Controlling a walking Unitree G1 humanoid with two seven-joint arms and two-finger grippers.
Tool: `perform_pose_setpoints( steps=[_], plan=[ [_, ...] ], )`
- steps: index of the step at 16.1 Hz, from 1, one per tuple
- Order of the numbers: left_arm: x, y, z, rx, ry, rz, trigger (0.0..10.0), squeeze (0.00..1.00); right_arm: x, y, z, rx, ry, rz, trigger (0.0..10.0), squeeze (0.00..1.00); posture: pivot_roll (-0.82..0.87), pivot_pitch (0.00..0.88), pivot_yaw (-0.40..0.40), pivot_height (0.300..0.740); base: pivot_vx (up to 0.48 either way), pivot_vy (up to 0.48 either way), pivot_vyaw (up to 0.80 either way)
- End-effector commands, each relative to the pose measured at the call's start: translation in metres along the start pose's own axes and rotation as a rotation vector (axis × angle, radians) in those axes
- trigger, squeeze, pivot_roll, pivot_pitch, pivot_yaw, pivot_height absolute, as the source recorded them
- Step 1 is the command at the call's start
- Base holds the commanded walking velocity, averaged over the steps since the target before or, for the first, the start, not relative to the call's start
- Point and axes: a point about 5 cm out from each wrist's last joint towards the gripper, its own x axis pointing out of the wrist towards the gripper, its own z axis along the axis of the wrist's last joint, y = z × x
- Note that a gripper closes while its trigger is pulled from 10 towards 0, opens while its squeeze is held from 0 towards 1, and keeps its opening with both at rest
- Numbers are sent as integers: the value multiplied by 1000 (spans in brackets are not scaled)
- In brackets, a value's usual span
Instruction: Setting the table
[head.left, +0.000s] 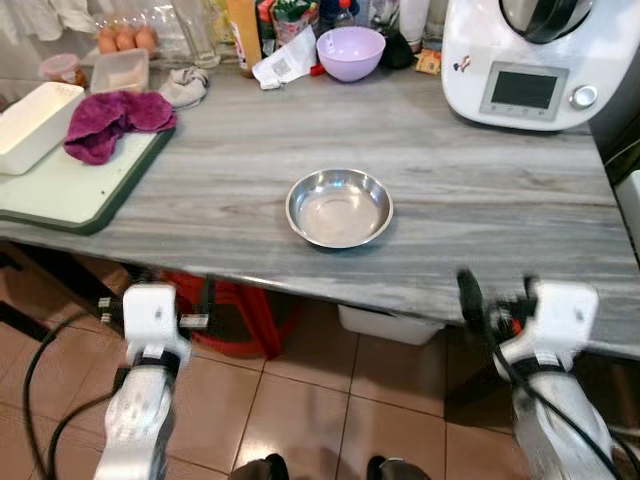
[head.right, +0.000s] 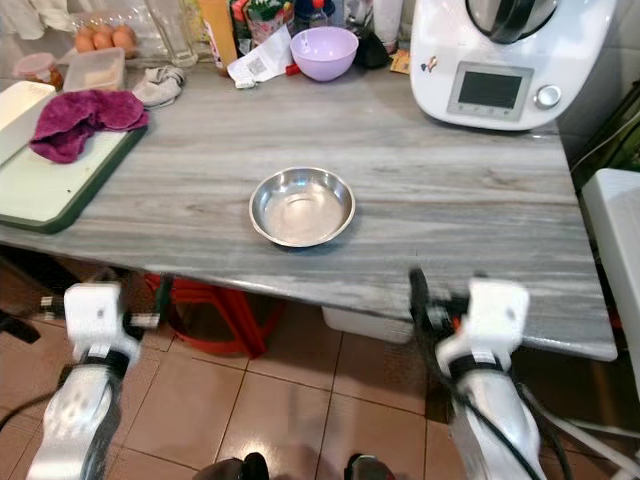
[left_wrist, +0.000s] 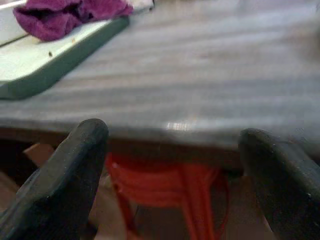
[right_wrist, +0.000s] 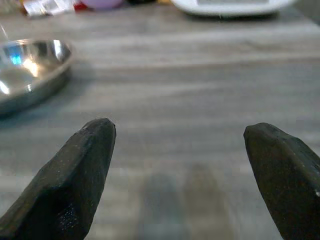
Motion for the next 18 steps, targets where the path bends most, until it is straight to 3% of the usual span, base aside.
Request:
perform_pose_setpoints(
  steps=[1,4,9,11,14,18],
  plan=[
    [-4,3,3,36,-18,-21,10000,0,-5,4,7,14,-35,21,10000,0,-219,201,82,740,0,0,0],
    [-9,4,-1,59,-9,-22,10000,0,-2,16,9,-5,-40,94,10000,0,-198,181,53,740,0,0,0],
    [-13,-7,-1,24,-2,1,10000,0,20,11,20,-25,-61,117,10000,0,-172,181,40,740,0,0,-144],
    [-7,-14,5,25,-16,-24,10000,0,21,12,18,-13,-59,120,10000,0,-158,173,41,740,0,0,-800],
    [0,-12,6,12,-21,-10,10000,0,25,20,17,11,-63,138,10000,0,-161,162,39,740,0,0,-733],
    [11,-17,11,13,-27,-13,10000,0,32,23,20,14,-81,144,10000,0,-160,151,42,740,0,0,0]
  ],
)
